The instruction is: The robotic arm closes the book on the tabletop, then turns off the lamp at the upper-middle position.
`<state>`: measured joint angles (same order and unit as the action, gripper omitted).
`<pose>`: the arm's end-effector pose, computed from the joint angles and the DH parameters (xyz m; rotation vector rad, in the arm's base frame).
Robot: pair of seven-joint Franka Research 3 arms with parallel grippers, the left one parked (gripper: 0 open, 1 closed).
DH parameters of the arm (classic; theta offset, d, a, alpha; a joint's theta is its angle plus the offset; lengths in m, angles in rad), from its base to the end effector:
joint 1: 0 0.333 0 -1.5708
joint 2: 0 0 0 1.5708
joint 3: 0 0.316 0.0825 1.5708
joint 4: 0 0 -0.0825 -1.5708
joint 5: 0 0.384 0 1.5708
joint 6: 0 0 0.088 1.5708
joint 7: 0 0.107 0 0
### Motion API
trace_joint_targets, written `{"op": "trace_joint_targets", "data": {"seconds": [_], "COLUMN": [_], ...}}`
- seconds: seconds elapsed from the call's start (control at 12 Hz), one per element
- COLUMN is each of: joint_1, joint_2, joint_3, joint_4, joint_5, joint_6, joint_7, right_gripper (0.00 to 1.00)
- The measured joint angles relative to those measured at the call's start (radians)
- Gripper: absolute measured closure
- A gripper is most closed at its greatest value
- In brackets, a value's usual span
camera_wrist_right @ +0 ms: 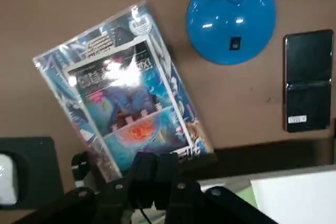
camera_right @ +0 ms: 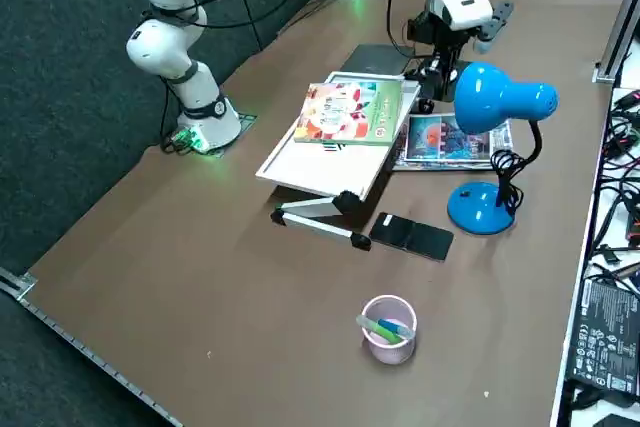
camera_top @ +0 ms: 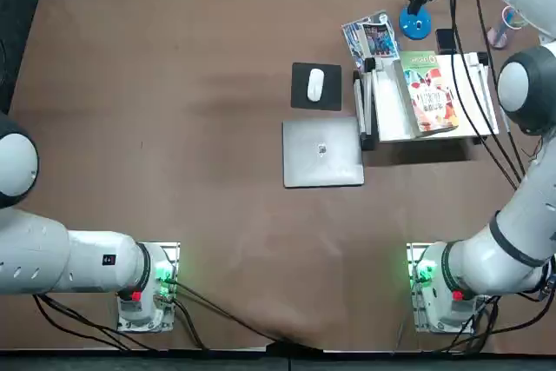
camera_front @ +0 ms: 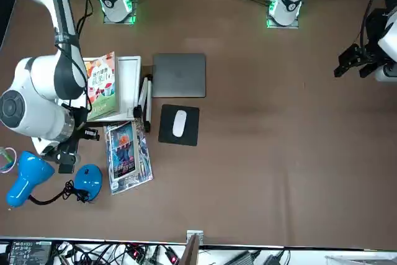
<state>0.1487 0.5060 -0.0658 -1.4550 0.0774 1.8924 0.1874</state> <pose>0.6888 0.0704 0.3875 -3.1026 0.1931 0.1123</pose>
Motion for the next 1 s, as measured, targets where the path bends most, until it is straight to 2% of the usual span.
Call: {"op": "trace_joint_targets", "data": {"seconds": [1.0], "joint_1": [0.002], "joint_2": [0.037], "joint_3": [0.0], "joint_4": [-0.171], "joint_5": [-0.081], "joint_6": [0.304], "joint_7": [0.0], "right_gripper": [0.99]}}
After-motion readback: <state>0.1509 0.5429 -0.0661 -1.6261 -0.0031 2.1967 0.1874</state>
